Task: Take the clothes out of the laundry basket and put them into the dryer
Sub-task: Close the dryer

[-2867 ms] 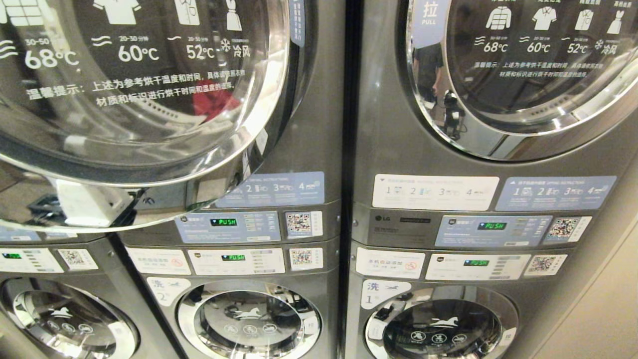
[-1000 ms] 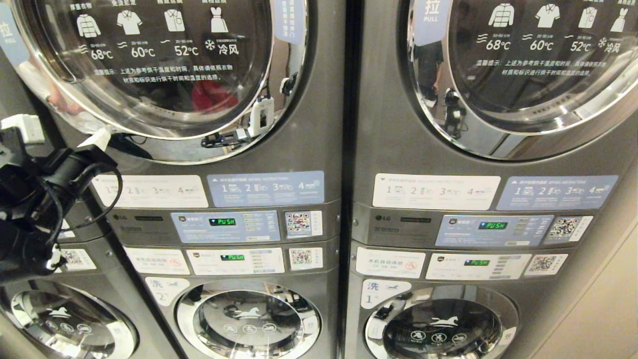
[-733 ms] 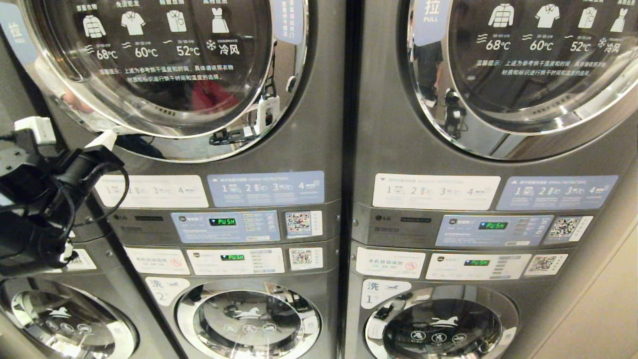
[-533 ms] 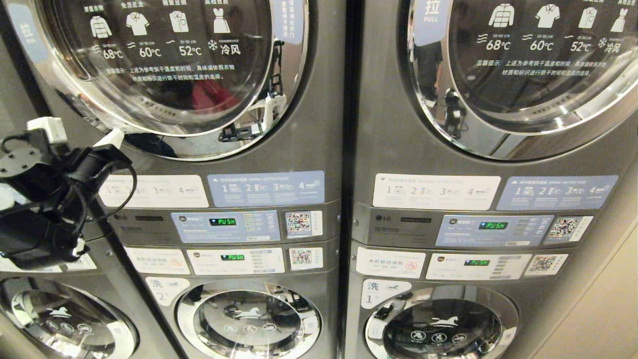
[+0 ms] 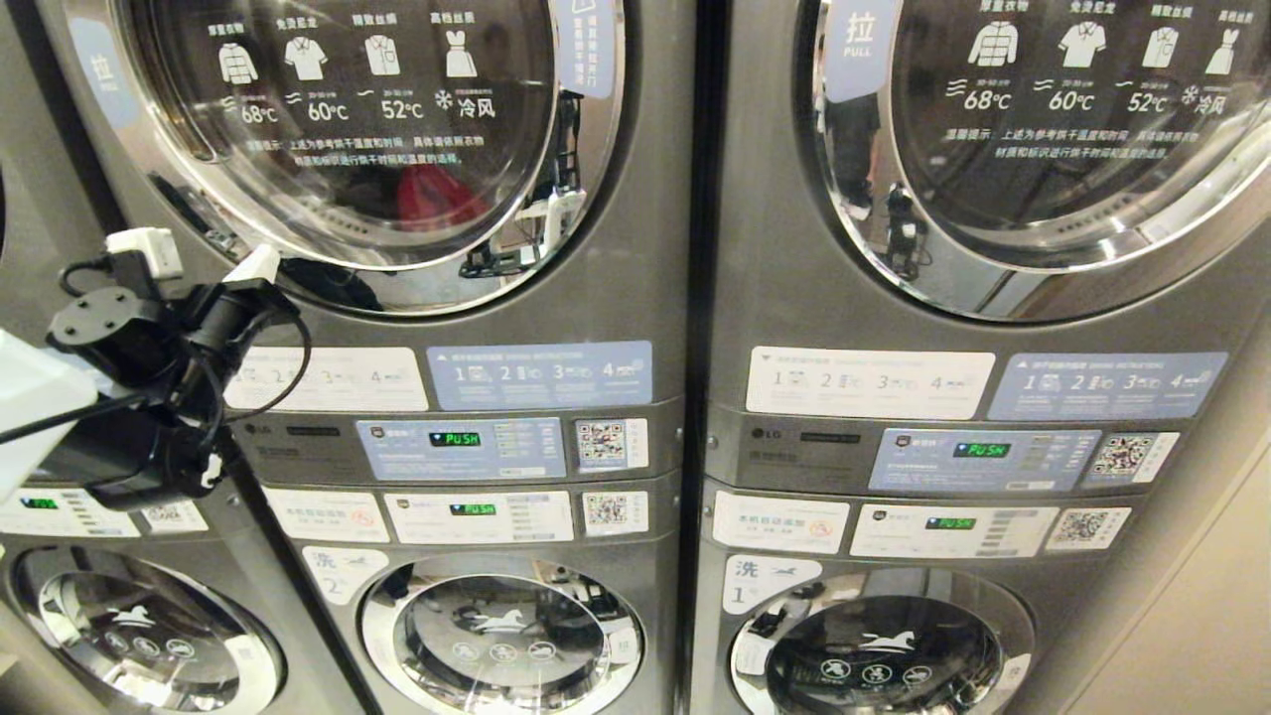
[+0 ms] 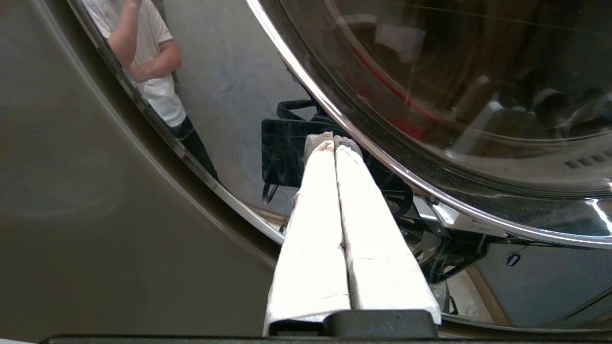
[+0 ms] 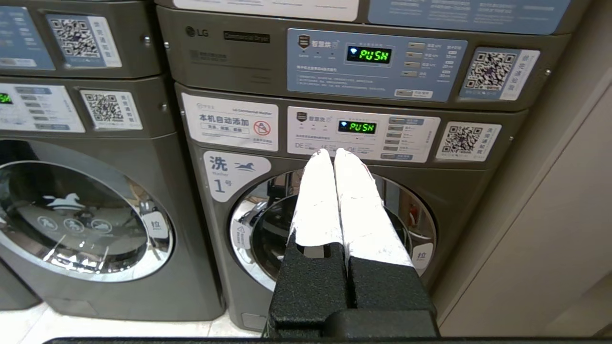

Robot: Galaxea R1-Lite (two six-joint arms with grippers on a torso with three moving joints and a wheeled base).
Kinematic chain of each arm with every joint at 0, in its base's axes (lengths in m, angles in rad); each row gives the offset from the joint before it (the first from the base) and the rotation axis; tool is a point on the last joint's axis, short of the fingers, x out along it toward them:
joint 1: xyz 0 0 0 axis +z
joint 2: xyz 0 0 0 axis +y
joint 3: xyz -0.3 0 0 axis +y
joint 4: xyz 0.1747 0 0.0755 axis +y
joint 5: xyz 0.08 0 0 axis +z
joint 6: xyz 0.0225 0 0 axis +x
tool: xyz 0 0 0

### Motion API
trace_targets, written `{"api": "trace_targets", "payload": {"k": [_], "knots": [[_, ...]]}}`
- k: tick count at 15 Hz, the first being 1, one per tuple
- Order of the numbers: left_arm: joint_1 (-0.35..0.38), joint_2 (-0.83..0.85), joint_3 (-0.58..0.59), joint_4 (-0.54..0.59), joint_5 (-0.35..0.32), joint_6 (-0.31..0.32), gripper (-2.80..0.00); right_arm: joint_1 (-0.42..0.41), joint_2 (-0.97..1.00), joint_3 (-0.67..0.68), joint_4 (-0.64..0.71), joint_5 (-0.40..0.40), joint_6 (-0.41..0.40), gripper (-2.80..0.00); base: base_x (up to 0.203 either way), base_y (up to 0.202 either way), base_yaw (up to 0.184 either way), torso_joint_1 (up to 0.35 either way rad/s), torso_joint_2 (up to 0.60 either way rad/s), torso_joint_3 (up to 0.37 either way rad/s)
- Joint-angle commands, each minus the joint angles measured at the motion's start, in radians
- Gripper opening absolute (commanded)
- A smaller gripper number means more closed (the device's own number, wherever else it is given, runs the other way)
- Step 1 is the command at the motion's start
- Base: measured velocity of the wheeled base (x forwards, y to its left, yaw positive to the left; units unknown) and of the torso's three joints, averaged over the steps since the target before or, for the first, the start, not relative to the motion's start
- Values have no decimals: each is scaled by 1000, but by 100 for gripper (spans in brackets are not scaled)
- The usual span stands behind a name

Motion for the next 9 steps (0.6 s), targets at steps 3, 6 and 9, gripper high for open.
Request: {"api": "trace_targets", "payload": {"k": [3, 6, 9], "knots": [[-14, -37, 11, 0, 3, 8, -280, 0, 0, 2, 0, 0, 2, -280, 0, 0, 0, 0, 0, 0], [-10, -189, 67, 1, 4, 16, -280, 0, 0, 0, -3, 2, 29, -280, 0, 0, 0, 0, 0, 0], [-11, -416, 191, 8, 3, 18, -280, 0, 0, 0, -3, 0, 31, -280, 0, 0, 0, 21, 24, -2]]}}
